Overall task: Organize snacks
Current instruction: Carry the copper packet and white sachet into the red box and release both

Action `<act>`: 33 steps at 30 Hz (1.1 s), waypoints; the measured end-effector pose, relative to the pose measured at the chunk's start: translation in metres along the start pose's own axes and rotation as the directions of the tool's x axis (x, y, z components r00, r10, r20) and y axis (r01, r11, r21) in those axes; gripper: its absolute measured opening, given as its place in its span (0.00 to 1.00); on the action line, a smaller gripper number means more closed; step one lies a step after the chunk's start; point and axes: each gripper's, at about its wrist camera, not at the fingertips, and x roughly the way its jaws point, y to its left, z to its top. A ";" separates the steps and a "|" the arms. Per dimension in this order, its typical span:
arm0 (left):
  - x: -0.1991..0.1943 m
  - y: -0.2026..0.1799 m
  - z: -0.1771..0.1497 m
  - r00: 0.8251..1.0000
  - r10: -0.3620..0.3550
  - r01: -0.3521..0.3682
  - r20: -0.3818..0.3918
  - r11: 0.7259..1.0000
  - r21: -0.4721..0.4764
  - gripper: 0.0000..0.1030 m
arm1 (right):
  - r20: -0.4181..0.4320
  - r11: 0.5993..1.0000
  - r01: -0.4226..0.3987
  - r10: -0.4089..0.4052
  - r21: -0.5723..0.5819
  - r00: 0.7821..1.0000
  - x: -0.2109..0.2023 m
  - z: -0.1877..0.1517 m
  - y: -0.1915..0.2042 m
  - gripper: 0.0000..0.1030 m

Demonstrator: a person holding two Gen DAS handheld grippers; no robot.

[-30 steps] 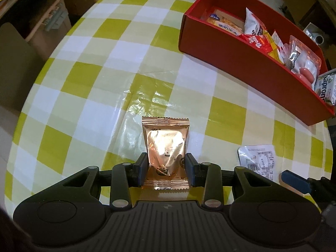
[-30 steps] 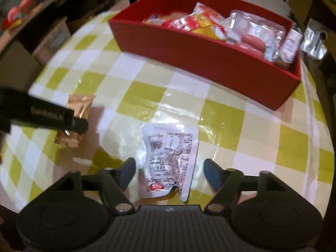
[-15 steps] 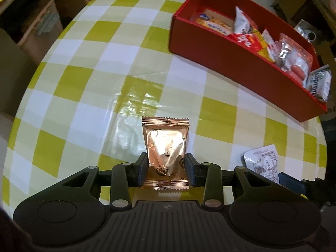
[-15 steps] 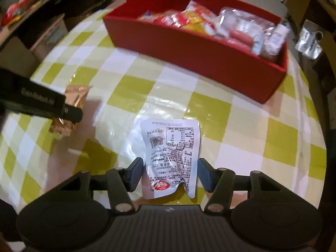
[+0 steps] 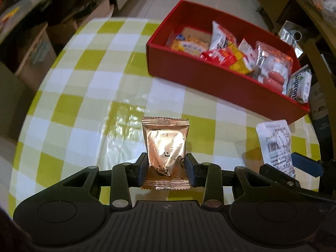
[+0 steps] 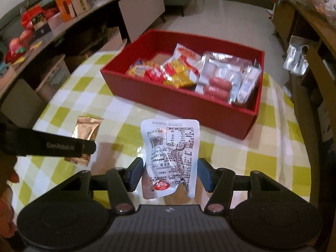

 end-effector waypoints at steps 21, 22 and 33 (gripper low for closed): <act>-0.010 -0.047 0.061 0.977 0.052 -0.075 0.208 0.992 0.105 0.45 | 0.163 0.994 0.040 -0.057 0.106 0.985 0.003 0.068 -0.036 0.63; -0.009 -0.048 0.064 0.975 0.056 -0.080 0.214 0.991 0.106 0.45 | 0.167 0.993 0.045 -0.062 0.107 0.984 0.005 0.071 -0.037 0.63; 0.018 -0.059 0.097 0.962 0.104 -0.133 0.251 0.986 0.103 0.45 | 0.179 0.988 0.085 -0.107 0.129 0.978 0.044 0.093 -0.049 0.64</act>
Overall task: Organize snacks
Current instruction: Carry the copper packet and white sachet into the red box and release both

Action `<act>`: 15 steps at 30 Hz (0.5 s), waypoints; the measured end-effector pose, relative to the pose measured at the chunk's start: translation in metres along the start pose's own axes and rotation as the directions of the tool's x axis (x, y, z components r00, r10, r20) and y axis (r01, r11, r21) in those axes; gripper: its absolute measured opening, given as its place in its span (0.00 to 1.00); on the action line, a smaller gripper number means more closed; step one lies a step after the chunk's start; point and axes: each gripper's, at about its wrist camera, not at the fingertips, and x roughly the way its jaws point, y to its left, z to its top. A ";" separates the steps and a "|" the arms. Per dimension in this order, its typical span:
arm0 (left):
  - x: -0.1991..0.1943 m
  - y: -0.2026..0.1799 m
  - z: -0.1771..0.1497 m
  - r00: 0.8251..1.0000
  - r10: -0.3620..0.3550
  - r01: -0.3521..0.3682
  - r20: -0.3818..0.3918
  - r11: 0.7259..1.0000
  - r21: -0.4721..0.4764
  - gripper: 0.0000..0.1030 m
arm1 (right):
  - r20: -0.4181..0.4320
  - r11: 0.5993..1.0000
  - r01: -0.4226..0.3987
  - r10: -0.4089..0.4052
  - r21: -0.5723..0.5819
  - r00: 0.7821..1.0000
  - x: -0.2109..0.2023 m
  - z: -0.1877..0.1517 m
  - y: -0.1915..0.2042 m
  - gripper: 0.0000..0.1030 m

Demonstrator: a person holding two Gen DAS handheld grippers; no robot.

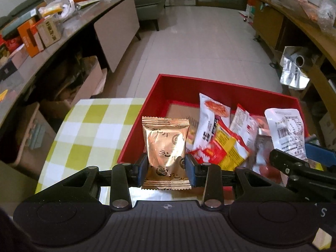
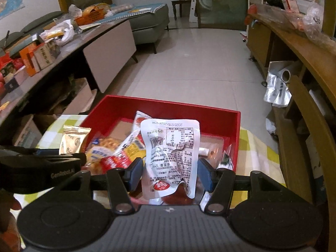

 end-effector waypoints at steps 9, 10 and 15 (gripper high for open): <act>0.018 -0.010 0.007 0.999 0.040 -0.040 0.013 0.998 0.041 0.76 | 0.003 1.000 0.007 -0.007 0.009 1.000 0.023 0.003 -0.005 0.78; 0.018 -0.010 0.006 0.999 0.045 -0.045 0.015 0.998 0.048 0.76 | 0.005 1.000 0.014 -0.014 0.006 1.000 0.022 0.003 -0.005 0.79; 0.012 -0.004 0.005 1.000 0.018 -0.018 0.003 0.999 0.037 0.78 | 0.022 0.999 0.051 -0.051 0.002 0.998 0.006 0.003 -0.004 0.81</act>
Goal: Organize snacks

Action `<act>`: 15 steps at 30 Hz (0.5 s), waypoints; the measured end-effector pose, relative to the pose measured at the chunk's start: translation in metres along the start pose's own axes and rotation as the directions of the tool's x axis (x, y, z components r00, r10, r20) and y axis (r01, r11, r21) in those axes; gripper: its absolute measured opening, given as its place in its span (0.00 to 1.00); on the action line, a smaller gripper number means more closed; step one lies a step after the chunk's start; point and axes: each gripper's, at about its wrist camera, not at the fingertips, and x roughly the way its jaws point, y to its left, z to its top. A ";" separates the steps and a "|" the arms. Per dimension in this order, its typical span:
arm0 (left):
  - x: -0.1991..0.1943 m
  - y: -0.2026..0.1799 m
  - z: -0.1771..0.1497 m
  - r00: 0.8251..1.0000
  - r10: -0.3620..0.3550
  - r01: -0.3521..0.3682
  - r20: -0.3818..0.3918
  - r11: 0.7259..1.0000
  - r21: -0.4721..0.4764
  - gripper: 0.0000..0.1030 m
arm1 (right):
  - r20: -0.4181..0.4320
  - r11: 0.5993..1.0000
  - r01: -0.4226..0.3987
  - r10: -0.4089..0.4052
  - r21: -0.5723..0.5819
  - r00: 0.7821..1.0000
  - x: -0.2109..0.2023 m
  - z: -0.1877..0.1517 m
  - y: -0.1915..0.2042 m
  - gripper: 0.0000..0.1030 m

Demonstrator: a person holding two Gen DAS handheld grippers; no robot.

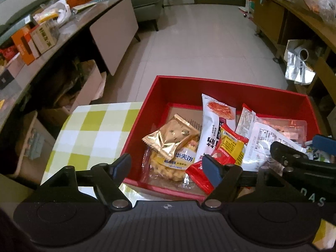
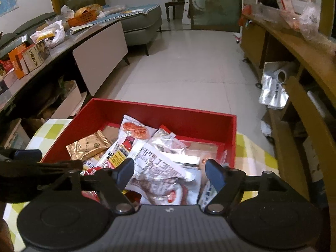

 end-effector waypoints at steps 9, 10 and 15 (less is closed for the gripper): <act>-0.035 0.024 -0.018 0.997 -0.081 0.082 0.014 0.996 -0.046 0.85 | 0.012 1.000 0.005 -0.005 0.023 1.000 -0.050 -0.013 0.013 0.85; -0.040 0.024 -0.023 0.997 -0.080 0.081 0.016 0.996 -0.039 0.86 | 0.009 1.000 0.007 -0.007 0.022 1.000 -0.055 -0.017 0.016 0.85; -0.058 0.032 -0.045 0.995 -0.103 0.104 0.013 0.994 -0.039 0.88 | -0.006 1.000 0.019 -0.019 0.010 1.000 -0.078 -0.040 0.027 0.85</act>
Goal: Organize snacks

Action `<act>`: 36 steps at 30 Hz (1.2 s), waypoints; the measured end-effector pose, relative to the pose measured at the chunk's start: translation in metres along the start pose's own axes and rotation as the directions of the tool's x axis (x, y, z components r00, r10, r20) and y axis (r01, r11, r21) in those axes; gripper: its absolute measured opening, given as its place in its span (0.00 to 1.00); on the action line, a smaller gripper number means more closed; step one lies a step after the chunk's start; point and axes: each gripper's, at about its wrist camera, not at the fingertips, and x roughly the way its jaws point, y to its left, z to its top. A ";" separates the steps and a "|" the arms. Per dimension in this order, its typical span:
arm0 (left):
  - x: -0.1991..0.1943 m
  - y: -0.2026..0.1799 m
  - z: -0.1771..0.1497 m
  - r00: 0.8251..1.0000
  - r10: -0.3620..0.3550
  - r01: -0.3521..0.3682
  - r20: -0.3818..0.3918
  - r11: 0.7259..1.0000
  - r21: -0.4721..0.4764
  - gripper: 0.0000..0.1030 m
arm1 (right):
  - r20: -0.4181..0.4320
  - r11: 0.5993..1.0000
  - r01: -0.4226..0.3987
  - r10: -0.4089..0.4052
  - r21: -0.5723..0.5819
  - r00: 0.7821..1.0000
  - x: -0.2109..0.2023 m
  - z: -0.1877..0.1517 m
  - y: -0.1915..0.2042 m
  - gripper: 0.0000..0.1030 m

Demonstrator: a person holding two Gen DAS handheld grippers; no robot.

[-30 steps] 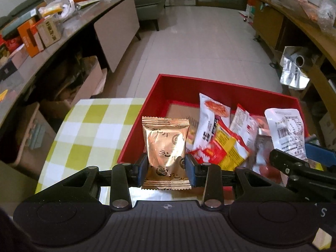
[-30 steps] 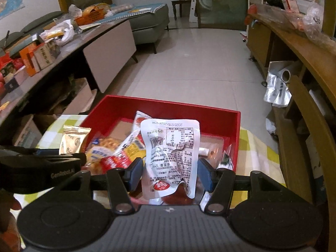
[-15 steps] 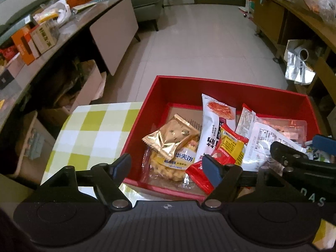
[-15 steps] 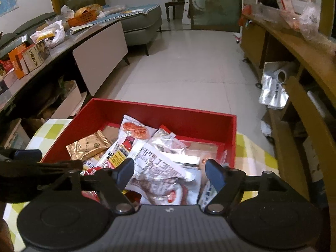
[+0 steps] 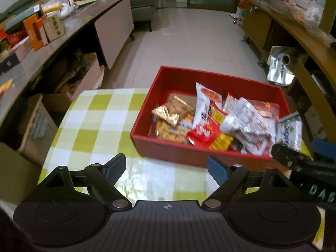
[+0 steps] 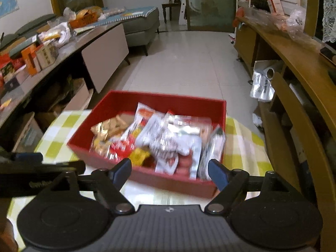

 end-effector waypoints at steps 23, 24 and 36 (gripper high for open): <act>-0.070 0.002 -0.071 0.997 -0.004 -0.001 0.074 0.998 0.058 0.89 | 0.022 0.999 -0.028 0.027 0.019 0.999 -0.076 -0.058 0.012 0.87; -0.072 0.001 -0.073 0.997 -0.002 -0.002 0.077 0.998 0.060 0.89 | 0.022 0.999 -0.030 0.030 0.021 0.999 -0.077 -0.059 0.011 0.87; -0.088 0.001 -0.085 0.994 -0.005 -0.003 0.111 0.997 0.072 0.89 | 0.028 0.999 -0.046 0.045 0.019 0.999 -0.094 -0.070 0.011 0.87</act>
